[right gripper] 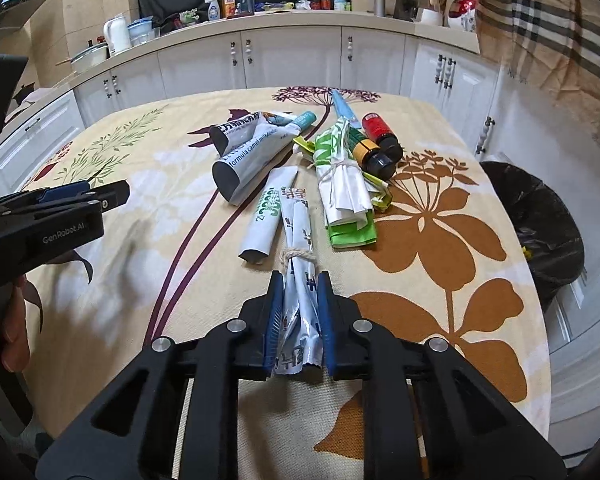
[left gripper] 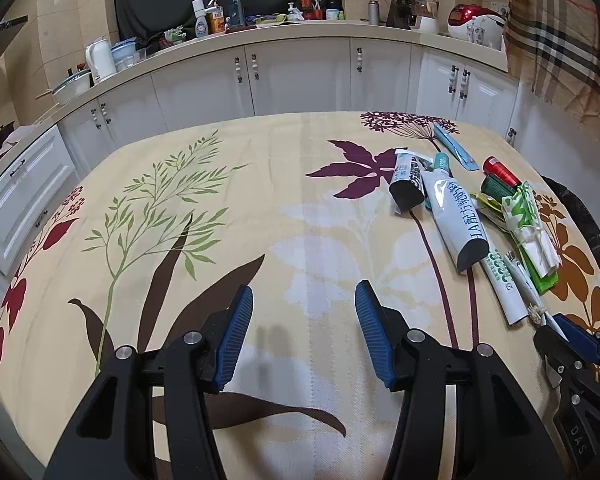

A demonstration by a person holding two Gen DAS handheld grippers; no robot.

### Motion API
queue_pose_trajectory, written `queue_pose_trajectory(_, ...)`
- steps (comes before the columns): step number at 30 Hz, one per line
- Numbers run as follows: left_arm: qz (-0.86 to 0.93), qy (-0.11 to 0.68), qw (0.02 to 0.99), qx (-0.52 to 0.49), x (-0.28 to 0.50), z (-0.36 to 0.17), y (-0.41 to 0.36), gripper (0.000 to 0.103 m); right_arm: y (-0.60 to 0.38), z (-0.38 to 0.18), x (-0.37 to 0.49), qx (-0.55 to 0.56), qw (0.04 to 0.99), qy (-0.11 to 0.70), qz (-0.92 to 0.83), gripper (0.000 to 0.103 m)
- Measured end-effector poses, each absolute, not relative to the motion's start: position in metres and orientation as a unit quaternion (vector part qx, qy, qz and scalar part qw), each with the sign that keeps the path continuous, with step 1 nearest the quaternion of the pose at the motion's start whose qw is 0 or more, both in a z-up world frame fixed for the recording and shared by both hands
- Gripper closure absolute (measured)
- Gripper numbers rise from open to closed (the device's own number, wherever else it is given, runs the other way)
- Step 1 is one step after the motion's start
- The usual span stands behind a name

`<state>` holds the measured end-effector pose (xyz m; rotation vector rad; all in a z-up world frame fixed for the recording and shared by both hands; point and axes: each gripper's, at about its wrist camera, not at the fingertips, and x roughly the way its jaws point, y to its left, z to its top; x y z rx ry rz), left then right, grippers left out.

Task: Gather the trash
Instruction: 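Grasp the rolled silver tube bundle with the right gripper and lift it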

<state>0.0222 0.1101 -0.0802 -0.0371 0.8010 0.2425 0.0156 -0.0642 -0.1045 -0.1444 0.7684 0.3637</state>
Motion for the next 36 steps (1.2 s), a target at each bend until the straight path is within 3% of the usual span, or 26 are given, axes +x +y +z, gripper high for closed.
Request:
queue_pose_trajectory(12, 0.092, 0.386, 0.918, -0.012, 0.027, -0.075, 0.085, 0.050, -0.083, -0.071, 0.009, -0.056, 0.930, 0.323, 0.167, 0.086)
queue_pose_trajectory(36, 0.019, 0.413, 0.910, -0.024, 0.083, -0.070, 0.033, 0.050, -0.155, -0.072, 0.084, -0.007, 0.939, 0.328, 0.101, 0.086)
